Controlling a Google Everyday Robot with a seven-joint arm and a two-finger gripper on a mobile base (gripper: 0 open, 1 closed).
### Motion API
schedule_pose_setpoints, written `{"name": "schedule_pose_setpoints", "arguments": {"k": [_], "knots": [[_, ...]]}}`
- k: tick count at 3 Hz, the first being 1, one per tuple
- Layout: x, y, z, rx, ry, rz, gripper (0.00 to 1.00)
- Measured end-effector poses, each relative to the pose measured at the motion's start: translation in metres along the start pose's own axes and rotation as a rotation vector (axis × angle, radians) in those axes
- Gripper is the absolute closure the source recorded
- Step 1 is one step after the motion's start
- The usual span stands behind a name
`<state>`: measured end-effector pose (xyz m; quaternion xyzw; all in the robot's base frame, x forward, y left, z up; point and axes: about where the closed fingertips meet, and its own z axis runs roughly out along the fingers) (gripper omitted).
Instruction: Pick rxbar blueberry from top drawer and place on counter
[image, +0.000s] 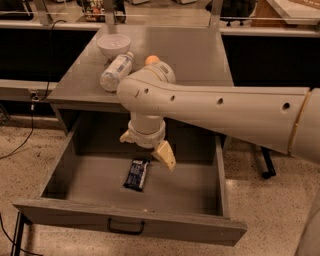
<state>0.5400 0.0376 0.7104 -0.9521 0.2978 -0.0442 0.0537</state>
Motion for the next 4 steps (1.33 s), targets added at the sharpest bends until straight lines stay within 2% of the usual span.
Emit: {"name": "schedule_pose_setpoints", "arguments": {"k": [1, 2, 3, 4], "knots": [[-0.004, -0.006, 0.008, 0.019, -0.011, -0.175, 0.00], [-0.005, -0.006, 0.009, 0.018, -0.011, -0.266, 0.00], [-0.007, -0.010, 0.031, -0.028, -0.016, -0.288, 0.00], [-0.006, -0.010, 0.059, -0.045, -0.034, -0.313, 0.00]]}}
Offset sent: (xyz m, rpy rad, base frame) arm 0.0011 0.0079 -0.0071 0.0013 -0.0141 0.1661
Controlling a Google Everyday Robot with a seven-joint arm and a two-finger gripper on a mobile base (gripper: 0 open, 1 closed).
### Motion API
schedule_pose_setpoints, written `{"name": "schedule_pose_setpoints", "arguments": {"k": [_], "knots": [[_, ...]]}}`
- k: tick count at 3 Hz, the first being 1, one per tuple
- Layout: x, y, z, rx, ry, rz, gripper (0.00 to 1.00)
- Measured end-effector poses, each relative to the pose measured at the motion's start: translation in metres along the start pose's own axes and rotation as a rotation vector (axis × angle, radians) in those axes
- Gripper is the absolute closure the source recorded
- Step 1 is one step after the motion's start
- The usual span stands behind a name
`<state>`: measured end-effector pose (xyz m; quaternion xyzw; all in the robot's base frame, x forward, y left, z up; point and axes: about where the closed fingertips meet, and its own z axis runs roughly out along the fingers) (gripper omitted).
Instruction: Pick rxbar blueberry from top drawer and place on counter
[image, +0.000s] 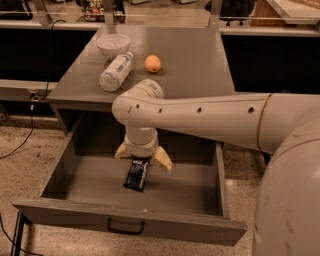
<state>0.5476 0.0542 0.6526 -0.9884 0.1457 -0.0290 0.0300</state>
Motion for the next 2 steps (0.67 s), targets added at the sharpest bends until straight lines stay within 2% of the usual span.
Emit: {"name": "schedule_pose_setpoints", "arguments": {"k": [1, 2], "knots": [[0.001, -0.001, 0.020, -0.014, -0.007, -0.030, 0.04], [-0.001, -0.005, 0.035, -0.028, -0.020, -0.062, 0.22]]}}
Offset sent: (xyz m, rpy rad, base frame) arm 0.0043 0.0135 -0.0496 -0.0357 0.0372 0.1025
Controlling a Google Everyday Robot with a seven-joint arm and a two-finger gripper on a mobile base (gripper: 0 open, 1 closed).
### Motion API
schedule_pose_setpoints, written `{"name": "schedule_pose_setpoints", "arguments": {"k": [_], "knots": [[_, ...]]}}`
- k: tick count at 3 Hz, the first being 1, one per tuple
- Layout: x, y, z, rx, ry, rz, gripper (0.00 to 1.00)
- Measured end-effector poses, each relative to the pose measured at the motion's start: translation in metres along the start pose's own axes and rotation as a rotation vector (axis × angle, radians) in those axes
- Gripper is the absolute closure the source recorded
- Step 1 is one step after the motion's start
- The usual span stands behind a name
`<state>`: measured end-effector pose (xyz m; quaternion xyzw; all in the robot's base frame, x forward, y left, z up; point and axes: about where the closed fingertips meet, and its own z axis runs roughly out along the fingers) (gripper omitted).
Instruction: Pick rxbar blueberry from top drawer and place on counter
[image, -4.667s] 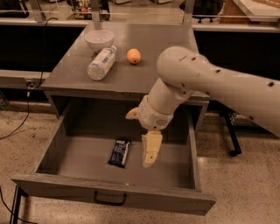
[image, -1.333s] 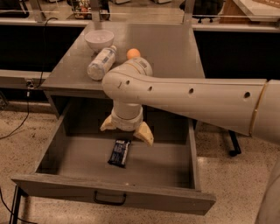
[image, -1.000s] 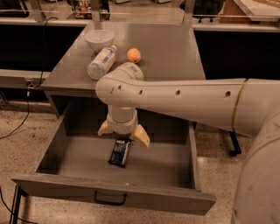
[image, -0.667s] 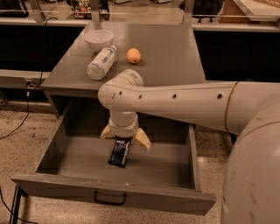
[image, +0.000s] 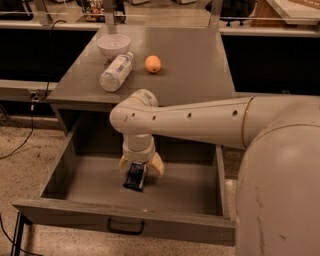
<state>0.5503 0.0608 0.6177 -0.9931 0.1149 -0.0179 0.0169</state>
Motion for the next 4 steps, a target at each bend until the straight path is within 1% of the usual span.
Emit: {"name": "schedule_pose_setpoints", "arguments": {"k": [1, 2, 3, 4], "knots": [[-0.0019, -0.0041, 0.0124, -0.012, -0.019, -0.028, 0.45], [-0.0029, -0.0058, 0.0191, -0.018, -0.033, -0.042, 0.68], [-0.0028, -0.0060, 0.0156, -0.018, -0.033, -0.042, 0.93], [-0.0051, -0.0081, 0.0122, 0.046, -0.061, -0.056, 1.00]]}}
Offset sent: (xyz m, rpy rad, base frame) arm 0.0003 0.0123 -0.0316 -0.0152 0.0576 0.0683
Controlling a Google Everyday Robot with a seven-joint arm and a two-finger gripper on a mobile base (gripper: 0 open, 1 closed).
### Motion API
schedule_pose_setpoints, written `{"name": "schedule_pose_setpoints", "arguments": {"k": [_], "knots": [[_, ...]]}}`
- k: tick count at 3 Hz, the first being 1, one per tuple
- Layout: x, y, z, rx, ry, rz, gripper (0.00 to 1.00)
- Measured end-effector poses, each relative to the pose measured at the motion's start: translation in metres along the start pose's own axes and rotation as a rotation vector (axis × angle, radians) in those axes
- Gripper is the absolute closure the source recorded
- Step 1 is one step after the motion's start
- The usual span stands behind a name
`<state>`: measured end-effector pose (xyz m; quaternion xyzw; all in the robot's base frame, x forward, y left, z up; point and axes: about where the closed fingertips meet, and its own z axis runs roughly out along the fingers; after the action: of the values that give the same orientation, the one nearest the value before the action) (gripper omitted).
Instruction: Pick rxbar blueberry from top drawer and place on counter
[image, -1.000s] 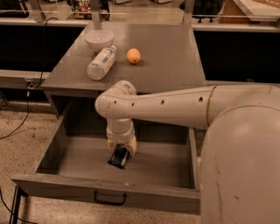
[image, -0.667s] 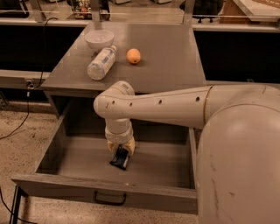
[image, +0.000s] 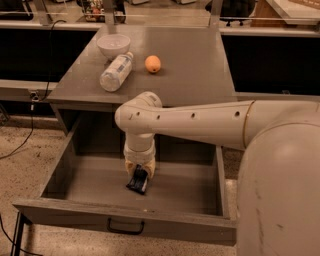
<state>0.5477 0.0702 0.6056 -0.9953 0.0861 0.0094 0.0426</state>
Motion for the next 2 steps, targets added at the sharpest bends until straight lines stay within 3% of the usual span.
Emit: {"name": "schedule_pose_setpoints", "arguments": {"k": [1, 2], "knots": [[-0.003, 0.000, -0.030, 0.126, 0.006, -0.023, 1.00], [-0.006, 0.007, -0.088, 0.248, 0.053, -0.061, 1.00]]}}
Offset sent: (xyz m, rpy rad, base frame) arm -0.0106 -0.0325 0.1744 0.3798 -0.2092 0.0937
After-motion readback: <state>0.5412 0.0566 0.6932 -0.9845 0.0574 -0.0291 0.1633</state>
